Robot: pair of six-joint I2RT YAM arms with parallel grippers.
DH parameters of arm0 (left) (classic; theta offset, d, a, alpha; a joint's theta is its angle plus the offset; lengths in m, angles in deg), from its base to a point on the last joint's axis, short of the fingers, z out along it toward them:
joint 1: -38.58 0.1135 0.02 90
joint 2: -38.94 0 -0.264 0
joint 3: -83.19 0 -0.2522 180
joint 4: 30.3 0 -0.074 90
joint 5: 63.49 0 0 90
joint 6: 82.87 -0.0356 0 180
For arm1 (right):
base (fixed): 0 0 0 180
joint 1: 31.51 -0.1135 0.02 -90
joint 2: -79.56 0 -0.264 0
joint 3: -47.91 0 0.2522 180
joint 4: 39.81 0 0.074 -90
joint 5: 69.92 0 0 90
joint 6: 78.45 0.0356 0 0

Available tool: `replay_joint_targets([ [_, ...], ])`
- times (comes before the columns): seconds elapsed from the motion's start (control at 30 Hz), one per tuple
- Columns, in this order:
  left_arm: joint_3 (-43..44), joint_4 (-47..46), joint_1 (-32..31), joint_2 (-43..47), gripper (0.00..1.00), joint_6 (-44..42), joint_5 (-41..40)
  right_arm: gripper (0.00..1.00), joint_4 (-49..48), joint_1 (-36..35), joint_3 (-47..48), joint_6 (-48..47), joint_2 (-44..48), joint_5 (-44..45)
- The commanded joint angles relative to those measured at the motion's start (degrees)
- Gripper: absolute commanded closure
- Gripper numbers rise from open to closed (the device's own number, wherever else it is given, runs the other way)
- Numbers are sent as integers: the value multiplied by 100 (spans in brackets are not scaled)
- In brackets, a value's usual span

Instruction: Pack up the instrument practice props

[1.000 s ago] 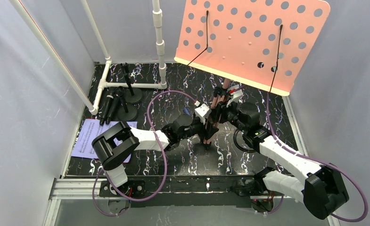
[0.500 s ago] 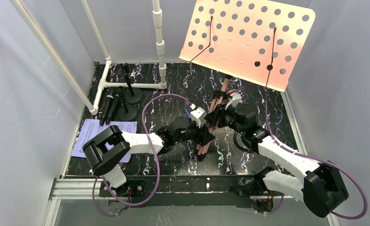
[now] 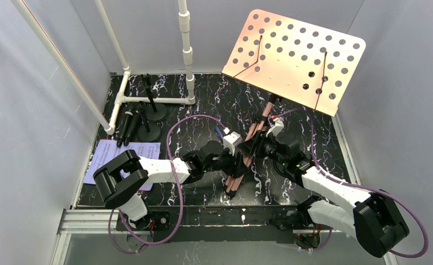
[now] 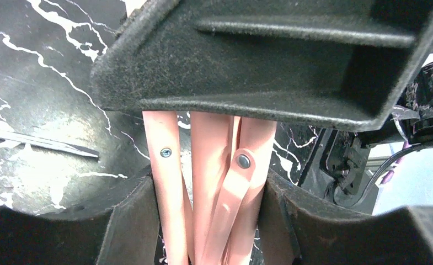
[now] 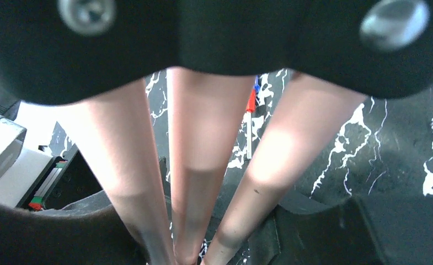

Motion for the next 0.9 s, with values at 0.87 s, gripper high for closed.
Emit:
replay_joint_targets([
  [0.87,1643,4285,1057,-140,100,-2065,2034,99,-1947,164,-1119,-433,-1083,2061],
])
